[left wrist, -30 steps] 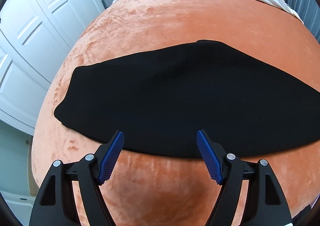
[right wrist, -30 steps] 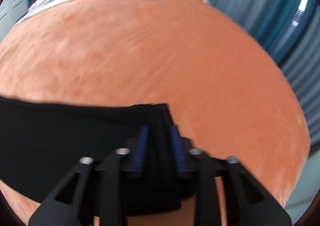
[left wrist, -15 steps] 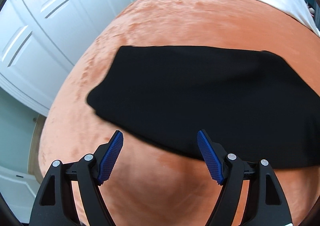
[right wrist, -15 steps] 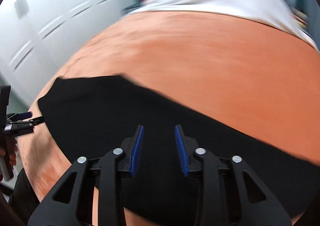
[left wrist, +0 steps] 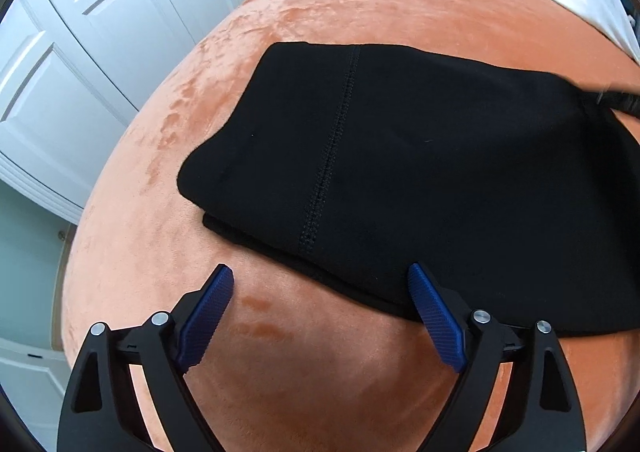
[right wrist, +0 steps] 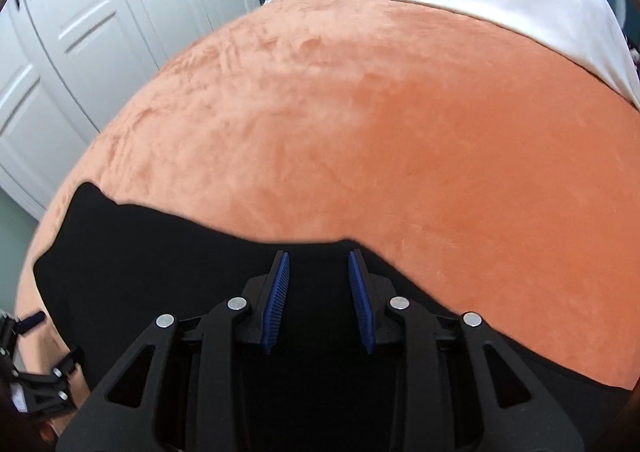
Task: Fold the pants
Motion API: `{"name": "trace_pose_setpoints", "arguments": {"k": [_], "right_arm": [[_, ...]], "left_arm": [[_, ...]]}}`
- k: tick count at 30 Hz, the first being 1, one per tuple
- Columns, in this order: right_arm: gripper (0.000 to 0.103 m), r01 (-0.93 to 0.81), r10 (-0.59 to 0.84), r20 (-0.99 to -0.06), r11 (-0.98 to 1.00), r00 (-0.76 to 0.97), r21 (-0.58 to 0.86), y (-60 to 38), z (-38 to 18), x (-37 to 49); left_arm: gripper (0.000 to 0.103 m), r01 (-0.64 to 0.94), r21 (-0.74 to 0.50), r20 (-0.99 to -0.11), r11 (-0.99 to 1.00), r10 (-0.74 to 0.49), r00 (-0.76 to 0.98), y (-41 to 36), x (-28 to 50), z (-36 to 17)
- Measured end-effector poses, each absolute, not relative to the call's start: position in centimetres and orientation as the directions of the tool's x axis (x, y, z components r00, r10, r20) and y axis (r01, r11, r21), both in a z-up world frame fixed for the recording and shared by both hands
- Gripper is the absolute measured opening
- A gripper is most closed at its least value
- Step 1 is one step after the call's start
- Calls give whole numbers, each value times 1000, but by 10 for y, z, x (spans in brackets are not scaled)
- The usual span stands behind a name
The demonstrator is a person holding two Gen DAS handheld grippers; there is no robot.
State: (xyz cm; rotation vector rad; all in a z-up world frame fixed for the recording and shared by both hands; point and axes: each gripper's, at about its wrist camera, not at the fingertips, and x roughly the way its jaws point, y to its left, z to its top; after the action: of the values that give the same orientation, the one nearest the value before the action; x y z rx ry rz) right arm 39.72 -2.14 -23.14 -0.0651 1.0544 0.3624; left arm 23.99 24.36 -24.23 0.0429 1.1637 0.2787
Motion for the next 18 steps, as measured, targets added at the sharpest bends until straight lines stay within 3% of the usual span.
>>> {"name": "trace_pose_setpoints", "arguments": {"k": [2, 7, 11, 14, 18], "right_arm": [[28, -302, 231, -879, 947, 416, 106, -24, -248, 400], [30, -289, 302, -808, 942, 505, 171, -32, -205, 368], [29, -282, 193, -853, 958, 485, 56, -65, -227, 310], [28, -144, 194, -863, 979, 466, 143, -141, -237, 269], [29, 0, 97, -880, 994, 464, 110, -224, -230, 231]], "left_arm": [[87, -208, 168, -900, 964, 236, 366, 244, 238, -242], [86, -207, 162, -889, 965, 234, 394, 239, 229, -219], [86, -164, 169, -880, 972, 224, 418, 220, 226, -206], [86, -138, 190, -871, 972, 231, 433, 199, 222, -197], [86, -109, 190, -874, 976, 219, 435, 173, 219, -189]]}}
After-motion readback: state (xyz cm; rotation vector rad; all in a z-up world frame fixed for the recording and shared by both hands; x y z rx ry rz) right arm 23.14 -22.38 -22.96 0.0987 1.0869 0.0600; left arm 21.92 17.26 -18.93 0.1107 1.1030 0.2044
